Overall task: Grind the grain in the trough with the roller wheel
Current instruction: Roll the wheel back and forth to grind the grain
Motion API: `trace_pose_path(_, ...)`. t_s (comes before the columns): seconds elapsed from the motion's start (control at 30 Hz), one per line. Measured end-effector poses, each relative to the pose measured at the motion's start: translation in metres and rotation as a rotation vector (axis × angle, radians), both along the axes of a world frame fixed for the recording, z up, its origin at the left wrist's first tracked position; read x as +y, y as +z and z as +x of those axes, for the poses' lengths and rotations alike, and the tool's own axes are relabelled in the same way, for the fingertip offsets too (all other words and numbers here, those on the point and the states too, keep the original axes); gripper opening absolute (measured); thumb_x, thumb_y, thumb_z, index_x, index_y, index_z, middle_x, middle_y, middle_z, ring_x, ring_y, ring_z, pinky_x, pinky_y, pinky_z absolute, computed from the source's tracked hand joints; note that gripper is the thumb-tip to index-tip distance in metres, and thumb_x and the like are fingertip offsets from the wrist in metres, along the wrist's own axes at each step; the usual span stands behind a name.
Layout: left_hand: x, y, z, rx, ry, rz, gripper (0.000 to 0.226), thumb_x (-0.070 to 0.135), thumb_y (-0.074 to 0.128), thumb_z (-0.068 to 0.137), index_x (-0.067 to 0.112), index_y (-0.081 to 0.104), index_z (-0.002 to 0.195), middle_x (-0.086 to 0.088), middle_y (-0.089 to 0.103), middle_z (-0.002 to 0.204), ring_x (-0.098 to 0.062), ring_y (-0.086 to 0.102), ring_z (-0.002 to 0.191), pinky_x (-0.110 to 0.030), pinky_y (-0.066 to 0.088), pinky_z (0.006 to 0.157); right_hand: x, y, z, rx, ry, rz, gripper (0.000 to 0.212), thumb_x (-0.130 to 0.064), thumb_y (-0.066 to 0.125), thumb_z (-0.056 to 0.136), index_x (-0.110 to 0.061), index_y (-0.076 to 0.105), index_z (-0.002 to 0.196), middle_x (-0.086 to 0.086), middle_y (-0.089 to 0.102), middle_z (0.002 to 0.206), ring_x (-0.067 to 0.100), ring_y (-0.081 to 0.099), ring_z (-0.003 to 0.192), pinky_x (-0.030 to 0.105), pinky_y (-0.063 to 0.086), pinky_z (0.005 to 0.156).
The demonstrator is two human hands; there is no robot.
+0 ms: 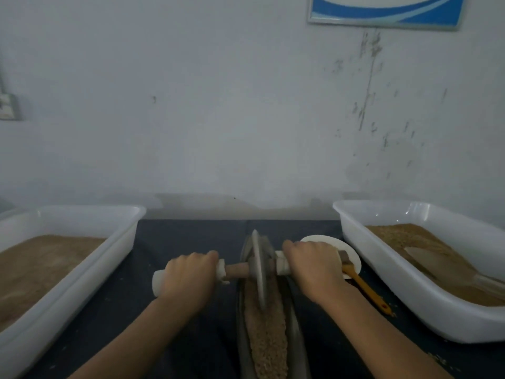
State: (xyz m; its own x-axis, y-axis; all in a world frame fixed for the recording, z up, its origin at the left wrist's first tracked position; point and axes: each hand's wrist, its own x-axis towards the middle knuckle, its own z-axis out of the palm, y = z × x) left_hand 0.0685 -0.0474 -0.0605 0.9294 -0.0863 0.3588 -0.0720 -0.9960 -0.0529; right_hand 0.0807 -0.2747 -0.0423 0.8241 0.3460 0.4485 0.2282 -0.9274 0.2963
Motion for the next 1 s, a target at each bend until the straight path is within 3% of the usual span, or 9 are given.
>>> trace_pose_path(0.07, 0.002, 0.001, -0.016, 0.054, -0.021, -0.012, 0.026, 0.043, 0.059, 0.086, 0.036, 0.034, 0.085, 0.011, 0.056, 0.087, -0.009, 0.044, 0.070, -0.027, 0.033, 0.064, -0.002, -0.001, -0.013, 0.007, 0.032, 0.003, 0.019, -0.021, 0.069, 0.080, -0.021, 0.052, 0.088, 0.000, 0.064, 0.082, 0.020, 0.061, 0.069, 0.030, 0.035, 0.056)
trace_pose_path(0.2, 0.005, 0.011, -0.070, 0.206, -0.122, 0.026, 0.028, 0.051, 0.056, 0.084, 0.039, 0.030, 0.082, 0.015, 0.044, 0.079, -0.008, 0.044, 0.072, -0.029, 0.034, 0.066, -0.011, -0.003, -0.069, 0.073, 0.154, 0.077, 0.047, -0.027, 0.088, 0.040, -0.027, 0.049, 0.067, -0.002, 0.055, 0.057, 0.014, 0.054, 0.048, 0.021, 0.023, 0.043)
trace_pose_path(0.33, 0.004, 0.024, -0.100, 0.174, -0.178, 0.111, 0.028, 0.046, 0.049, 0.089, 0.038, 0.024, 0.083, 0.015, 0.036, 0.081, -0.008, 0.039, 0.078, -0.030, 0.028, 0.069, -0.027, -0.008, -0.092, 0.277, 0.054, 0.100, 0.034, -0.044, 0.067, 0.076, -0.038, 0.038, 0.091, -0.012, 0.058, 0.102, 0.010, 0.057, 0.095, 0.028, 0.039, 0.072)
trace_pose_path(0.5, 0.004, 0.011, -0.066, 0.126, -0.113, 0.052, 0.029, 0.045, 0.057, 0.085, 0.039, 0.030, 0.082, 0.015, 0.041, 0.076, -0.003, 0.039, 0.066, -0.027, 0.029, 0.062, -0.018, -0.005, -0.072, 0.128, 0.087, 0.045, 0.051, -0.030, 0.088, 0.045, -0.029, 0.043, 0.068, -0.005, 0.057, 0.058, 0.013, 0.056, 0.048, 0.024, 0.025, 0.039)
trace_pose_path(0.57, 0.005, 0.004, -0.034, 0.068, -0.055, 0.017, 0.026, 0.043, 0.057, 0.085, 0.037, 0.033, 0.078, 0.014, 0.041, 0.070, -0.001, 0.035, 0.058, -0.026, 0.027, 0.056, -0.009, 0.000, -0.045, 0.120, 0.077, 0.009, 0.028, -0.028, 0.074, 0.073, -0.025, 0.050, 0.085, -0.003, 0.063, 0.076, 0.015, 0.061, 0.064, 0.029, 0.040, 0.050)
trace_pose_path(0.63, 0.005, 0.001, -0.008, 0.059, -0.023, -0.034, 0.025, 0.041, 0.058, 0.085, 0.034, 0.036, 0.074, 0.013, 0.043, 0.067, -0.002, 0.035, 0.056, -0.025, 0.027, 0.054, -0.004, 0.007, -0.018, 0.062, 0.058, -0.041, 0.015, -0.024, 0.059, 0.087, -0.023, 0.047, 0.096, -0.002, 0.063, 0.090, 0.019, 0.061, 0.077, 0.031, 0.042, 0.061)
trace_pose_path(0.83, 0.014, -0.013, -0.008, 0.040, -0.021, -0.033, 0.024, 0.049, 0.059, 0.082, 0.035, 0.039, 0.083, 0.012, 0.048, 0.074, -0.009, 0.048, 0.066, -0.027, 0.036, 0.060, 0.003, 0.008, -0.012, 0.056, 0.115, -0.042, 0.021, -0.021, 0.065, 0.084, -0.019, 0.050, 0.100, 0.002, 0.062, 0.092, 0.022, 0.060, 0.079, 0.033, 0.037, 0.063)
trace_pose_path(0.93, 0.014, -0.004, -0.046, 0.092, -0.084, 0.029, 0.025, 0.051, 0.054, 0.083, 0.036, 0.034, 0.083, 0.013, 0.049, 0.080, -0.010, 0.053, 0.073, -0.029, 0.035, 0.062, -0.014, 0.001, -0.049, 0.066, 0.204, 0.018, 0.030, -0.024, 0.077, 0.068, -0.024, 0.053, 0.084, -0.004, 0.063, 0.077, 0.018, 0.062, 0.066, 0.028, 0.032, 0.054)
trace_pose_path(1.0, 0.010, 0.008, -0.074, 0.133, -0.122, 0.101, 0.026, 0.049, 0.051, 0.083, 0.036, 0.028, 0.084, 0.013, 0.051, 0.087, -0.012, 0.057, 0.084, -0.031, 0.033, 0.065, -0.023, 0.001, -0.073, 0.205, 0.174, 0.065, 0.033, -0.033, 0.076, 0.068, -0.032, 0.046, 0.081, -0.008, 0.062, 0.080, 0.014, 0.063, 0.073, 0.027, 0.035, 0.055)
